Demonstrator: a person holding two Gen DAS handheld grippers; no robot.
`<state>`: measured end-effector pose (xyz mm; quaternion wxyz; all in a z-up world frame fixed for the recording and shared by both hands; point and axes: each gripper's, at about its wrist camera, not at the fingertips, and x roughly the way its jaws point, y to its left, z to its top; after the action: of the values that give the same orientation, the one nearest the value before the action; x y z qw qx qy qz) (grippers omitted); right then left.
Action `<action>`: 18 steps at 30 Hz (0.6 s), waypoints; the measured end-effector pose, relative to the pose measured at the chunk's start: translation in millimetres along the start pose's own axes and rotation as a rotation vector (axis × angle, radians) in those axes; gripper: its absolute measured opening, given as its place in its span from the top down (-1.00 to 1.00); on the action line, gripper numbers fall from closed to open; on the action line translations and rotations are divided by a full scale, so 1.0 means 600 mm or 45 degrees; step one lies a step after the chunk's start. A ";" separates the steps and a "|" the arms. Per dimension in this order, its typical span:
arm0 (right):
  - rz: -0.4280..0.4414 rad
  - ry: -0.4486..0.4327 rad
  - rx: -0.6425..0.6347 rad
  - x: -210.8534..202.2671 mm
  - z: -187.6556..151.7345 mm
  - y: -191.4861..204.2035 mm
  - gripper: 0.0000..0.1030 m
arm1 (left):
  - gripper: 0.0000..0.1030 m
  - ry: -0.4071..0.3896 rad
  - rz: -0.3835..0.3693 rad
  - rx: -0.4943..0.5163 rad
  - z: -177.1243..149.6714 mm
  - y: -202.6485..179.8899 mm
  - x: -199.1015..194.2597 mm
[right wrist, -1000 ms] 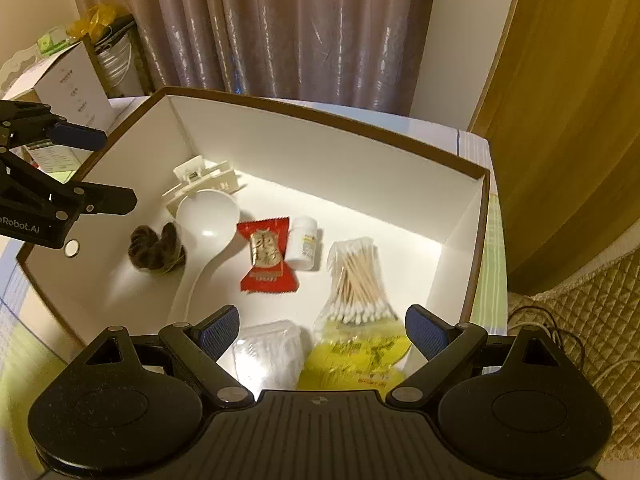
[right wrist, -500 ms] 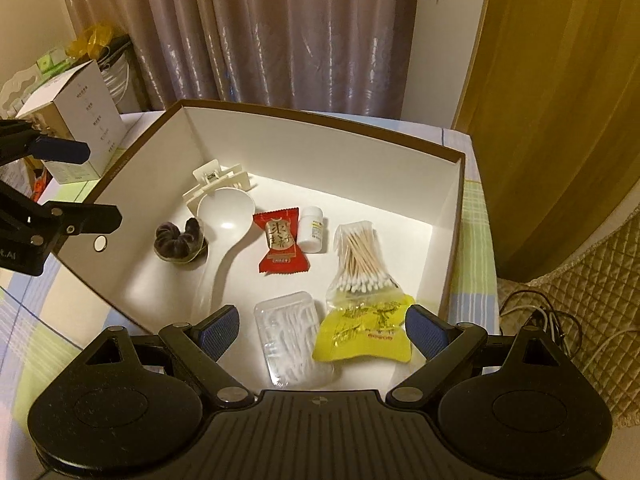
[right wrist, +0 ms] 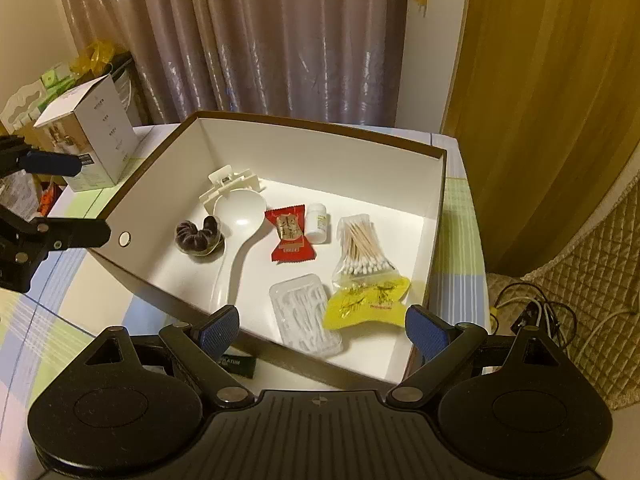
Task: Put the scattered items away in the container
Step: 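Withdraw both tools from the box toward the remaining tubes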
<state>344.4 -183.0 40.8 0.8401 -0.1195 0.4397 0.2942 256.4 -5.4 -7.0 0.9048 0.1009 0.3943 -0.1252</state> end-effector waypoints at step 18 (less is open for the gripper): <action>0.032 -0.015 0.067 -0.034 -0.060 0.013 -0.85 | -0.72 0.024 -0.028 0.000 -0.091 -0.010 -0.038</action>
<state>306.8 -201.1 36.7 0.8417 -0.0899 0.4439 0.2938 201.9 7.4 -27.1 0.8996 0.0977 0.4038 -0.1342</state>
